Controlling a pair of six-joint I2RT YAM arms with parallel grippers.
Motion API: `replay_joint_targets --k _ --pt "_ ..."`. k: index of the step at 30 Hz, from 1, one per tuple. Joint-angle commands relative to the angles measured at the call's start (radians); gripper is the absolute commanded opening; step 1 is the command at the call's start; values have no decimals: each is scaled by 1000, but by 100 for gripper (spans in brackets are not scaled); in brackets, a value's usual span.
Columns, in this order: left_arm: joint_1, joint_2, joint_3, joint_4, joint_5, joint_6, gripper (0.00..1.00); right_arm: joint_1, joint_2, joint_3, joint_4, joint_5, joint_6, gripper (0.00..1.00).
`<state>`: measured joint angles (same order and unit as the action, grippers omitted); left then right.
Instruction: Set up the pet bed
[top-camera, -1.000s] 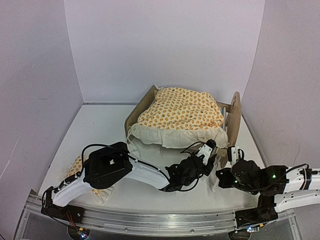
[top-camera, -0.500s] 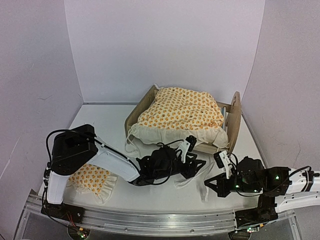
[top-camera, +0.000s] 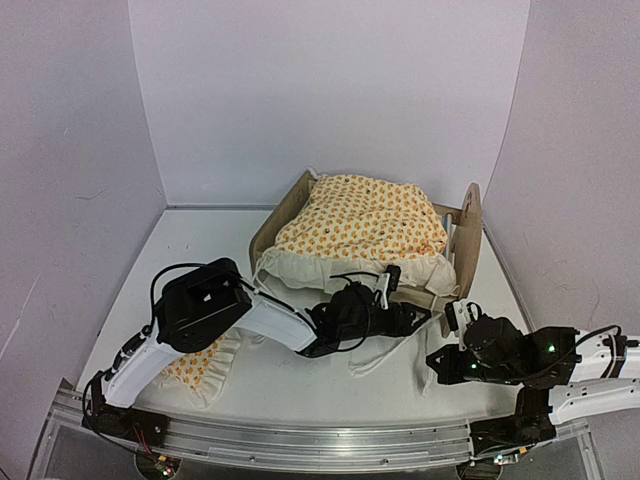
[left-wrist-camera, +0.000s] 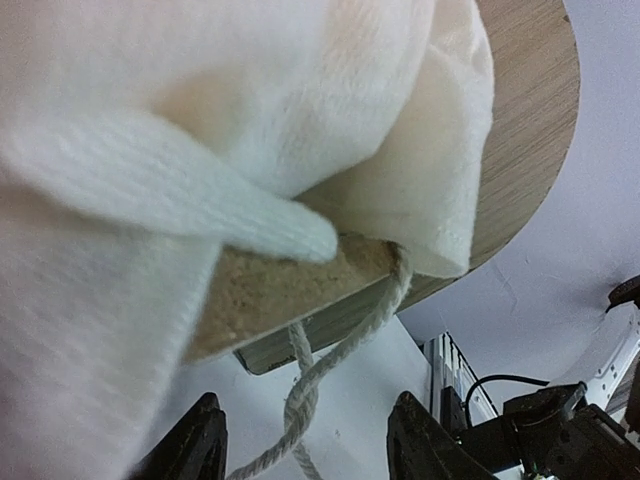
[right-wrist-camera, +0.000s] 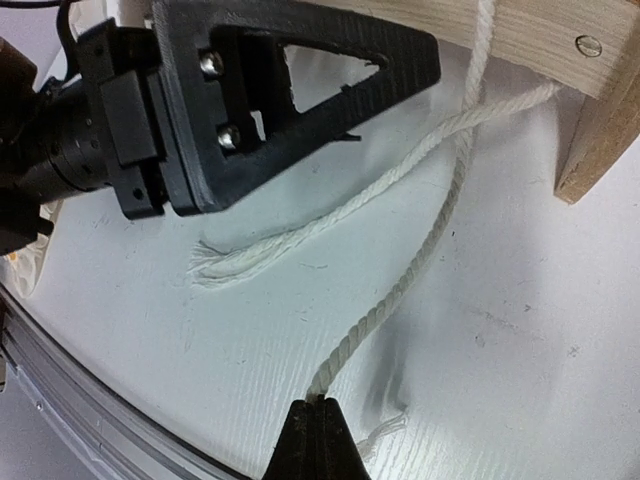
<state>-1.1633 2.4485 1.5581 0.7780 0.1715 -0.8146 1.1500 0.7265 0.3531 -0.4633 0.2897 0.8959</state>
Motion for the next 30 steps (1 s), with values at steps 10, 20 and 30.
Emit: replay_joint_targets --k 10,20,30 --pt "-44 139 221 56 -148 10 47 5 -21 61 14 19 -57 0" --pt "-40 183 304 -4 -268 54 36 5 -44 82 -25 57 -39 0" --pt "-30 80 208 -4 -261 179 0 -5 95 181 -101 155 -2 0"
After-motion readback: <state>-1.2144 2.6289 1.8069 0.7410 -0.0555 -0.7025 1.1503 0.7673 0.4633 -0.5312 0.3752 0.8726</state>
